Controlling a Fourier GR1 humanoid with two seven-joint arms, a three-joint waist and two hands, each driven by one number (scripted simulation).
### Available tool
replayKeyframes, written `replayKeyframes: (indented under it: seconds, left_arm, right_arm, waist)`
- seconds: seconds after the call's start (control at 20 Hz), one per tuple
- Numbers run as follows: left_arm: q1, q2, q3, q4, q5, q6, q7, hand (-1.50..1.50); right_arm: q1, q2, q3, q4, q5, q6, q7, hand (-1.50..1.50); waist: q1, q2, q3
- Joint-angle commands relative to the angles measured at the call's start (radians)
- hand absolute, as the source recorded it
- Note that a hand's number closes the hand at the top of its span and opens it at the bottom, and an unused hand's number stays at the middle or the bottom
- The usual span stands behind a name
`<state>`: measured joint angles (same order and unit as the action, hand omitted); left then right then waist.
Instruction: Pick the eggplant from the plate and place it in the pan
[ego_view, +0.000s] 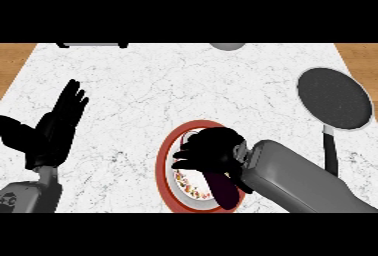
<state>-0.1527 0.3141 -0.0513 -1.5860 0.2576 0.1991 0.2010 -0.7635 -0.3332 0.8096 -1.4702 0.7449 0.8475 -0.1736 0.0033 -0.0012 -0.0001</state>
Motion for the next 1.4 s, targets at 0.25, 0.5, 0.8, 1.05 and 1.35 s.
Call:
replayKeyframes:
  seconds: [0.25,0.5,0.8,1.05,1.35]
  left_arm:
    - [0.035,-0.029,0.03,0.001,-0.02,-0.046,-0.037,0.0]
    - [0.027,-0.033,0.032,-0.08,-0.036,-0.025,0.061,0.0]
    - [0.001,-0.064,0.041,0.0,-0.06,-0.041,-0.013,0.0]
    - [-0.03,-0.052,0.049,-0.047,-0.067,-0.031,0.065,0.0]
    - [0.008,-0.087,0.049,0.013,-0.075,-0.047,-0.016,0.0]
  right_arm:
    - [0.046,0.106,0.015,0.155,0.172,-0.049,-0.038,-1.5]
    - [0.109,0.071,0.01,0.102,0.223,-0.05,-0.08,-1.5]
    - [0.125,0.168,0.034,0.194,0.282,-0.082,-0.077,-1.5]
    - [0.142,0.171,0.003,0.277,0.309,-0.156,-0.138,-1.5]
    - [0.096,0.262,-0.014,0.37,0.329,-0.103,-0.127,-1.5]
  waist:
    - [0.006,0.002,0.0]
    - [0.003,0.0,0.0]
    - [0.001,0.001,0.0]
    - [0.004,0.002,0.0]
    - [0.007,0.004,0.0]
